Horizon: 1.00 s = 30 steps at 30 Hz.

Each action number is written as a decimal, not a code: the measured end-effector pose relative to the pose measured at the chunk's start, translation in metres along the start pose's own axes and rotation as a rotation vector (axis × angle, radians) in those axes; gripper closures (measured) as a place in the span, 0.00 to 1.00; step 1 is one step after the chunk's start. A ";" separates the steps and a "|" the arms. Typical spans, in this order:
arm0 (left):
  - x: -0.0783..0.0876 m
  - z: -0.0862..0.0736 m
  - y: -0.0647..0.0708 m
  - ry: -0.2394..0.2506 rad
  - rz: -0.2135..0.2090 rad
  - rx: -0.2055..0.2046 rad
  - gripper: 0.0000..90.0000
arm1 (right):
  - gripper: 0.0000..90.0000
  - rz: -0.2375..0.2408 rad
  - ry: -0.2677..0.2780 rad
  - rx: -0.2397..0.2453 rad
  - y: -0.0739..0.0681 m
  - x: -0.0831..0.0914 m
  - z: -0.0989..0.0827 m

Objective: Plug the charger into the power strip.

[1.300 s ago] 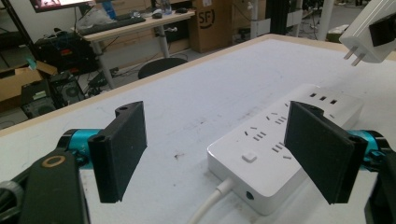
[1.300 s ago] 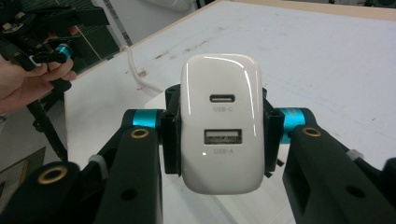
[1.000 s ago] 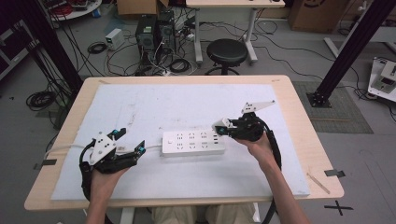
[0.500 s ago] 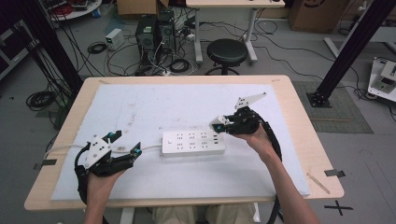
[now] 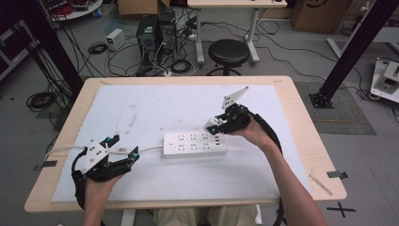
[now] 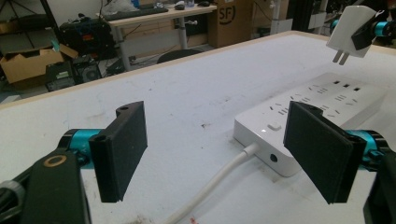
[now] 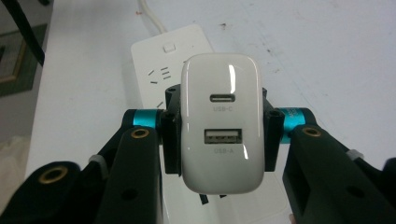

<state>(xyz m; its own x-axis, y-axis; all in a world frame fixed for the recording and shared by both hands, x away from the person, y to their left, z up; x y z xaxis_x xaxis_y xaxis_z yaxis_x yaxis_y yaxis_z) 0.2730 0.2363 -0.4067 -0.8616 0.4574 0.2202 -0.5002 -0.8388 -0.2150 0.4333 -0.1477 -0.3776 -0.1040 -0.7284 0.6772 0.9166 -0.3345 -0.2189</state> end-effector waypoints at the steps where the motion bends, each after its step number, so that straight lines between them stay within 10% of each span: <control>1: 0.000 0.000 0.000 -0.002 0.000 0.002 0.24 | 0.70 0.007 -0.015 0.001 0.000 -0.002 0.001; 30: 0.004 -0.005 -0.001 -0.028 0.007 0.004 0.24 | 0.70 0.033 -0.282 0.223 0.009 -0.031 0.028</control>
<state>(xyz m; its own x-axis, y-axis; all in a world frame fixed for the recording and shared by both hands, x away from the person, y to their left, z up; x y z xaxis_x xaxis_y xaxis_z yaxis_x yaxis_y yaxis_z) 0.2701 0.2407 -0.4102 -0.8624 0.4431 0.2449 -0.4937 -0.8433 -0.2124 0.4561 -0.1109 -0.3809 0.0090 -0.5327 0.8462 0.9827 -0.1520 -0.1062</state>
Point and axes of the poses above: each handheld gripper's, and its own axes: x roughly backward along the jaws, z roughly out of its top, y roughly to its right, the point moved 2 cm from there along -x, roughly forward along the jaws, and after that the axes turned 9 degrees about -x, right-handed, at the moved point
